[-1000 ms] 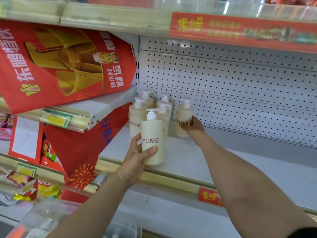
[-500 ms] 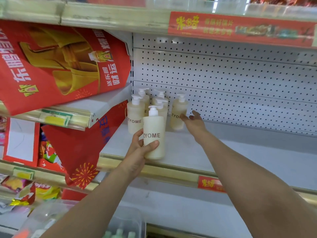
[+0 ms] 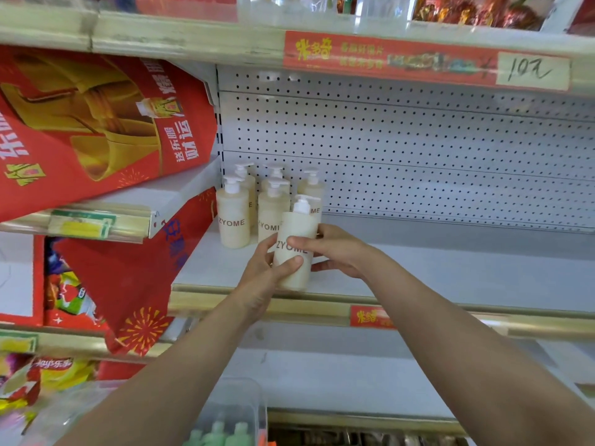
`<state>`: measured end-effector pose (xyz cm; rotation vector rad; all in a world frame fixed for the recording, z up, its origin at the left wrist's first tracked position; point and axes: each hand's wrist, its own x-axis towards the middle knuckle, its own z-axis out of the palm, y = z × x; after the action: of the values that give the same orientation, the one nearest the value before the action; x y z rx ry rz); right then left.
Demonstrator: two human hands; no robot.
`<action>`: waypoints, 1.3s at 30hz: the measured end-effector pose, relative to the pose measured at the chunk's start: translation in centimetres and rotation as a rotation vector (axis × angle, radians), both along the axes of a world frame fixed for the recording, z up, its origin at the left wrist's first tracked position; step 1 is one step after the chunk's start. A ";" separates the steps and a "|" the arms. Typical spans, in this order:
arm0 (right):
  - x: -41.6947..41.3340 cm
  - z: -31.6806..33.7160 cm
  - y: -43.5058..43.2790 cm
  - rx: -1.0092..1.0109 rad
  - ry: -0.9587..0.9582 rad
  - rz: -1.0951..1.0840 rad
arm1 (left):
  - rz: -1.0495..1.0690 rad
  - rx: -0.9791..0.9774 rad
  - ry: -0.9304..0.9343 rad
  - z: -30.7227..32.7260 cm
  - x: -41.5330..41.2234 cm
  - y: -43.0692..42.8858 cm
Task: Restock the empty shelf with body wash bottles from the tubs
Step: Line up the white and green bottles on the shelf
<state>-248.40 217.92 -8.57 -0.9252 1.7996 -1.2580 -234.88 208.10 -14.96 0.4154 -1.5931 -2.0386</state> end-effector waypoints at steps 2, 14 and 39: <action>-0.3 0.0 0.1 -0.004 0.016 -0.026 | -0.032 -0.059 -0.001 0.1 -0.2 0.3; -5.9 -1.4 -1.7 -0.121 0.097 -0.314 | 0.418 -0.251 -0.136 1.1 -4.6 -3.9; -6.8 -1.4 -3.7 0.045 0.442 -0.327 | 0.603 -0.285 -0.340 2.4 -7.4 -4.6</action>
<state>-255.18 214.23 -9.97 -0.9658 2.3943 -1.2689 -242.29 203.48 -12.59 1.0307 -1.6538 -1.3162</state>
